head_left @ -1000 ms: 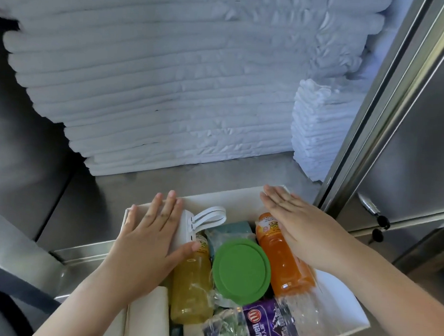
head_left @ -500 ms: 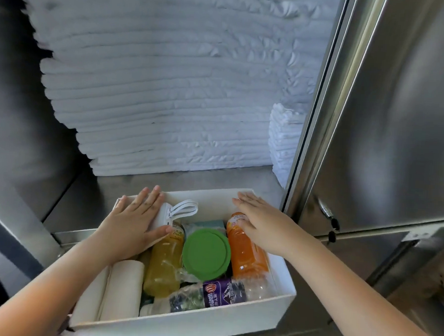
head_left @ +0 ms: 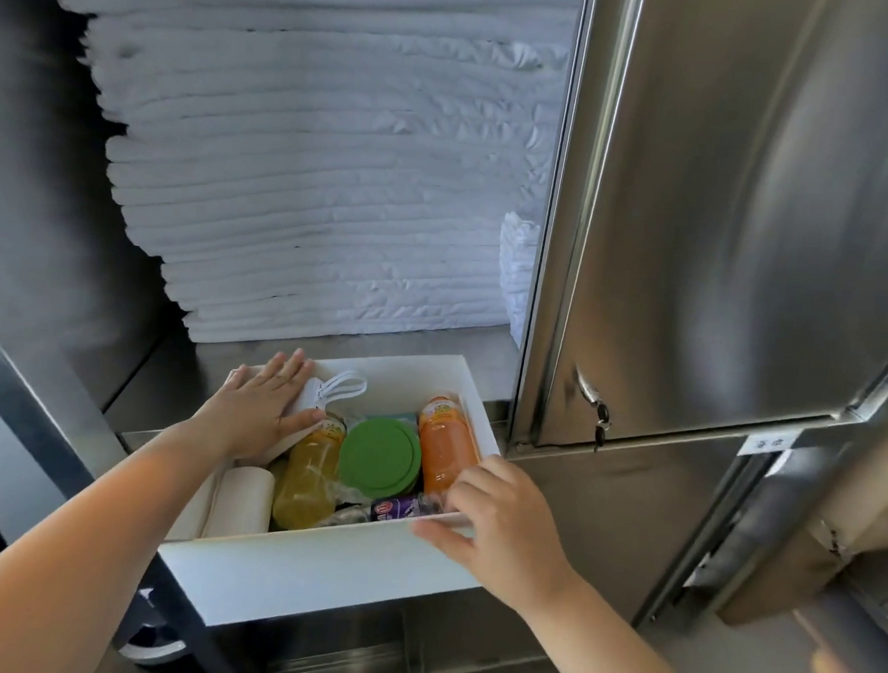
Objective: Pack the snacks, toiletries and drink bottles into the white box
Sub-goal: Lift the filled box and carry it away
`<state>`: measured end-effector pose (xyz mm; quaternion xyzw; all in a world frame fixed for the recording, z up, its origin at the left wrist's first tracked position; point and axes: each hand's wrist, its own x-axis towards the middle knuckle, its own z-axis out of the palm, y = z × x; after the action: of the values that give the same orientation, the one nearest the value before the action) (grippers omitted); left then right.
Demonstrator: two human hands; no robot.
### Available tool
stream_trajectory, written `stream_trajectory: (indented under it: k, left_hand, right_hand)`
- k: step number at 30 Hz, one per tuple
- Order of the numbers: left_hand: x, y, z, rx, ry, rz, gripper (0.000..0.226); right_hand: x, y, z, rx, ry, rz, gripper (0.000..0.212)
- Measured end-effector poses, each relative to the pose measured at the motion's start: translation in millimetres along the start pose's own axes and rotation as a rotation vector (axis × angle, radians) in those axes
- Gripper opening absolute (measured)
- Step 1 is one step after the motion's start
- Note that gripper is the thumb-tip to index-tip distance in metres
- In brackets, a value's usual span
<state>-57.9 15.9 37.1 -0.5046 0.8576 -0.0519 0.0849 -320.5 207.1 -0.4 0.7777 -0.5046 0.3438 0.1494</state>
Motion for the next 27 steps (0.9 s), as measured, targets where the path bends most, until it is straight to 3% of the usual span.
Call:
stream_trajectory:
  k: [5,9,12,16,20,24,27]
  left_hand:
    - [-0.7,2.9,-0.7,-0.068,-0.003,-0.023,0.082]
    - [-34.7,18.9,-2.8,-0.37,0.023,-0.067,0.065]
    - [-99.0,25.2,12.0,-0.579,0.333,-0.083,0.05]
    - [-162.3,34.8,36.3,-0.401,0.696,0.082,0.048]
    - [-156.0,40.4,54.2,-0.368,0.907,0.042,0.048]
    - [-149.2,58.0,67.1,-0.88,0.977,-0.166,0.038]
    - [-145.3,65.2,74.8,-1.046,1.033,-0.194,0.038]
  right_hand:
    - [9.2,3.1,5.5,-0.084,0.126,-0.031,0.056]
    - [9.1,0.6,6.7,-0.061,0.152,-0.002,0.056]
    - [8.4,0.9,8.6,-0.049,0.173,0.002,0.059]
    - [-2.2,-5.0,20.2,0.01,0.321,0.107,0.055]
    - [-20.1,-25.7,41.1,0.132,0.562,0.367,0.051]
    - [-17.2,-45.0,46.2,0.419,0.583,0.637,0.086]
    - [-22.4,-32.3,40.5,0.384,0.49,0.513,0.064]
